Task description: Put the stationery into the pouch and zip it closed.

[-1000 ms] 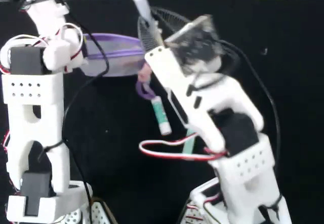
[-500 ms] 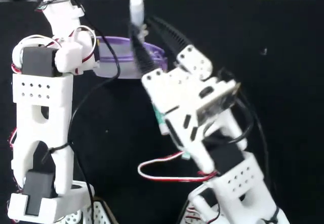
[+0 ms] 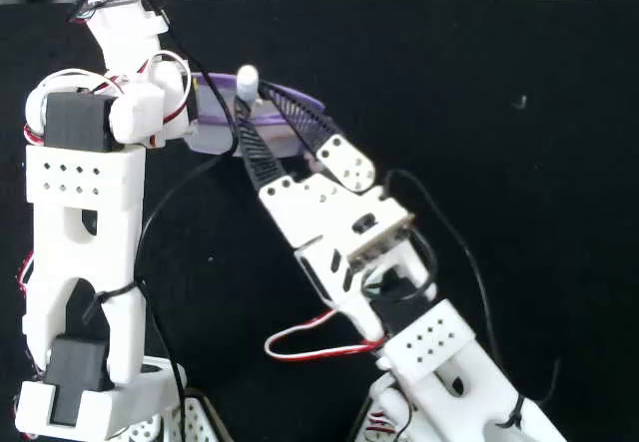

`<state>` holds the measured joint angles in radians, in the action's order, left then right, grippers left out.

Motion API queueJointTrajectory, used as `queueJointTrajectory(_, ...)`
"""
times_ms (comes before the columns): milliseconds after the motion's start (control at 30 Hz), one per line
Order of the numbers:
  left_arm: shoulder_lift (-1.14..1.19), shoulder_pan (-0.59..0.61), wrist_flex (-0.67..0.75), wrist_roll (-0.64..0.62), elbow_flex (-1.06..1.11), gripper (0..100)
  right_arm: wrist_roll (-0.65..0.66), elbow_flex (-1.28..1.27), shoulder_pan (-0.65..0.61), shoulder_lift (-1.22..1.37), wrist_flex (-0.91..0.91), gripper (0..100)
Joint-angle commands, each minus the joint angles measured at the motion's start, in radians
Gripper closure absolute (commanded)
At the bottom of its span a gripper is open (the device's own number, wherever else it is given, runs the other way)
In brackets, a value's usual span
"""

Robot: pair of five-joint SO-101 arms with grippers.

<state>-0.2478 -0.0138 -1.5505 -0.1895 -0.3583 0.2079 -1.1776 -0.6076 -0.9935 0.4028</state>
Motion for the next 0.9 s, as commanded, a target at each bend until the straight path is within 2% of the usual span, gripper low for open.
queueJointTrajectory(0,-0.017,0.001,0.005,-0.009,-0.035,97,-0.006,-0.002,0.015,0.059,0.028,97.2)
queueJointTrajectory(233,-0.017,0.015,0.005,-0.009,-0.033,97,0.0,0.051,0.009,0.193,0.028,70.7)
queueJointTrajectory(500,-0.006,0.174,0.044,-0.006,-0.024,97,0.0,0.079,0.032,0.082,-0.003,77.0)
queueJointTrajectory(600,-0.006,0.239,0.058,-0.002,-0.019,97,0.002,0.145,0.044,0.015,-0.178,77.9)
queueJointTrajectory(867,-0.008,0.389,0.224,-0.002,0.111,97,0.002,0.469,0.069,-0.031,-0.827,77.9)
